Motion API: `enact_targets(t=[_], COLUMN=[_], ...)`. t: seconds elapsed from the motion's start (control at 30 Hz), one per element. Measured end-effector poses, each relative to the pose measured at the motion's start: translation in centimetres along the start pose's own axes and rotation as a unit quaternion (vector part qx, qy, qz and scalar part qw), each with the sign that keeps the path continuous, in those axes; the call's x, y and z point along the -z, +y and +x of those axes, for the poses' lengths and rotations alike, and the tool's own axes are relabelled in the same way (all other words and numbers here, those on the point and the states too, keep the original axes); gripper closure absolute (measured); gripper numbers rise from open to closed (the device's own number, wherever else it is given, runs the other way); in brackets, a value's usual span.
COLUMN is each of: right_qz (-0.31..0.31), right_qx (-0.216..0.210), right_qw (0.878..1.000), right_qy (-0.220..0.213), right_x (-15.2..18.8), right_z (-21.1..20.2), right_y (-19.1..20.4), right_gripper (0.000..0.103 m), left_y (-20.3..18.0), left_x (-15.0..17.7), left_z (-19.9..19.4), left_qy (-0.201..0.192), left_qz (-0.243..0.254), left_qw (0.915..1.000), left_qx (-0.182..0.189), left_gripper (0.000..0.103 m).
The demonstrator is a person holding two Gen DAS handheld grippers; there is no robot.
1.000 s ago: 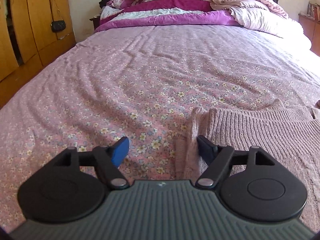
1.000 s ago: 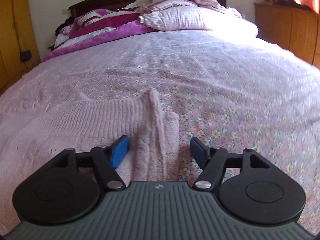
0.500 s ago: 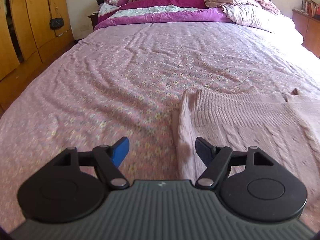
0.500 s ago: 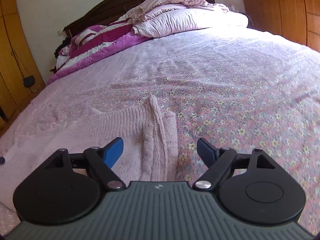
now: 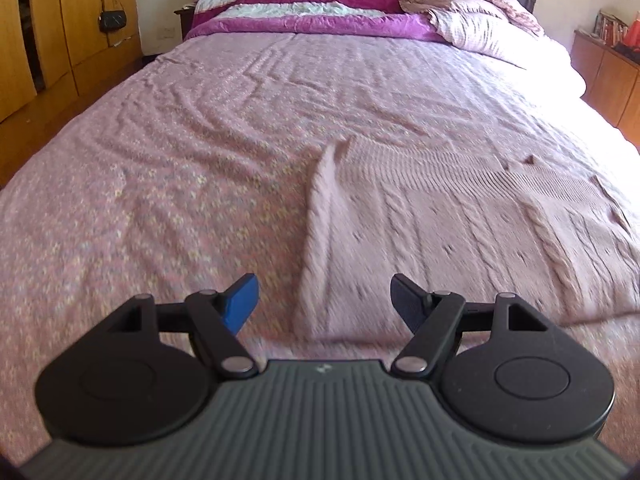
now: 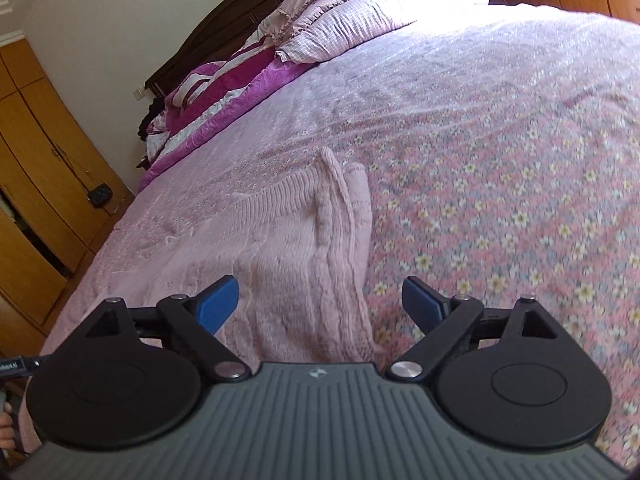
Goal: Fold small clothes
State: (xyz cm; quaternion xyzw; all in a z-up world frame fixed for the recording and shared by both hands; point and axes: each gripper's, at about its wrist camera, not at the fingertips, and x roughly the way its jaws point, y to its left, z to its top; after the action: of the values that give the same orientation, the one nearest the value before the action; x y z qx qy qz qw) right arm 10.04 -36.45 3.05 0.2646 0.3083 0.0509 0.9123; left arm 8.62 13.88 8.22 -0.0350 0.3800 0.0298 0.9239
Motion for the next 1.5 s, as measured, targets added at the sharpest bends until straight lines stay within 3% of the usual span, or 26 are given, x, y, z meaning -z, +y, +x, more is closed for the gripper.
enact_targets(t=[0.2, 0.63, 0.87, 1.1, 1.5], right_qz=[0.046, 0.062, 0.019, 0.032, 0.025], right_qx=[-0.034, -0.092, -0.090, -0.101, -0.081], right_qw=[0.998, 0.994, 0.996, 0.994, 0.995], right_qy=[0.014, -0.003, -0.021, -0.037, -0.057], right_x=[1.1, 1.9, 2.7, 2.7, 3.4], right_z=[0.2, 1.9, 2.7, 3.4, 3.8], right_y=[-0.9, -0.8, 0.5, 0.5, 0.7], right_gripper=[0.009, 0.000, 0.000, 0.000, 0.018], left_y=[-1.5, -3.4, -4.1, -4.5, -4.6], left_x=[1.4, 2.9, 3.7, 3.7, 3.9], left_z=[-0.4, 0.8, 1.6, 2.1, 2.8], left_qy=[0.017, 0.047, 0.066, 0.069, 0.069], left_qz=[0.005, -0.001, 0.002, 0.010, 0.021], left_qw=[0.9998, 0.9989, 0.9978, 0.9974, 0.9972], left_qx=[-0.003, -0.006, -0.010, -0.020, -0.022], left_gripper=[0.029, 0.029, 0.029, 0.029, 0.027])
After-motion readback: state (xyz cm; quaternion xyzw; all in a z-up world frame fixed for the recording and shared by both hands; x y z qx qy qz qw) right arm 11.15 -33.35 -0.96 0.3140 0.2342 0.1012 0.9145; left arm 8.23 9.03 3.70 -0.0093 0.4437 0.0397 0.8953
